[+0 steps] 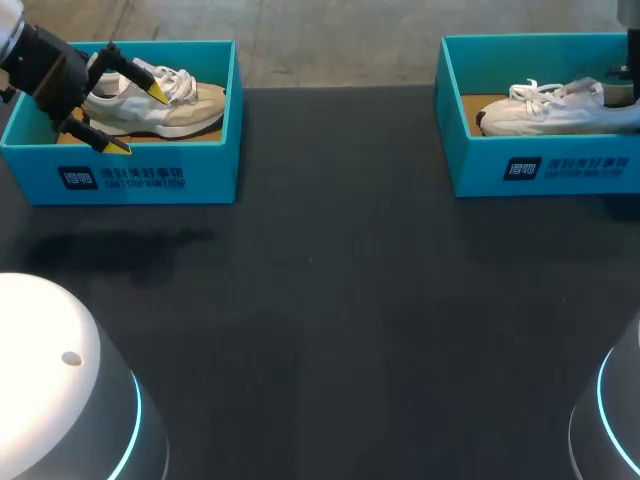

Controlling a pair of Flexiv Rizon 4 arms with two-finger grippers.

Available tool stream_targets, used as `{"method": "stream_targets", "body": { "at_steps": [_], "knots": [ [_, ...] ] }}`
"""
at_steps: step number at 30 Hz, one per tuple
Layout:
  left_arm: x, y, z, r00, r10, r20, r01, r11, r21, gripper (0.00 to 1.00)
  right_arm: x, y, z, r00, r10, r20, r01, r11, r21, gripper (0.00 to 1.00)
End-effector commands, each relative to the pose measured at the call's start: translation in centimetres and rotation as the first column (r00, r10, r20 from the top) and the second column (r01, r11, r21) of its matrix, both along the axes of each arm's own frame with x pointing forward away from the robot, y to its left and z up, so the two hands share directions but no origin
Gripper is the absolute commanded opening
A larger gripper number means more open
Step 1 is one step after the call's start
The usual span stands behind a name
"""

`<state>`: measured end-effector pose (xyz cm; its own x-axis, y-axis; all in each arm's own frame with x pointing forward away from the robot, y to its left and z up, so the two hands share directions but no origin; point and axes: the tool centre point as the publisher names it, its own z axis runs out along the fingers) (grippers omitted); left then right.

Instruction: Take the shoe out of the shoebox, open the shoe tongue, remove and reinsert the insole, then place the shoe into the shoebox

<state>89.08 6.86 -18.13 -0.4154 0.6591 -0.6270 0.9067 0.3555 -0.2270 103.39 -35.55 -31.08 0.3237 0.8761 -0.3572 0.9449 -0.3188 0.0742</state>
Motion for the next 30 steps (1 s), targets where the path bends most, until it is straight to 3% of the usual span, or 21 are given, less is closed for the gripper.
{"method": "stream_targets", "body": {
  "at_steps": [1,30],
  "knots": [
    [0.0,0.0,0.0,1.000,0.000,0.000,0.000,1.000,0.004,1.00,-0.8,0.1,0.1,1.000,0.011,0.017,-0.011,1.000,0.001,0.00],
    [0.0,0.0,0.0,1.000,0.000,0.000,0.000,1.000,0.004,1.00,-2.4,0.2,-1.9,0.999,0.052,-0.009,-0.052,0.999,-0.010,0.00]
  ]
}}
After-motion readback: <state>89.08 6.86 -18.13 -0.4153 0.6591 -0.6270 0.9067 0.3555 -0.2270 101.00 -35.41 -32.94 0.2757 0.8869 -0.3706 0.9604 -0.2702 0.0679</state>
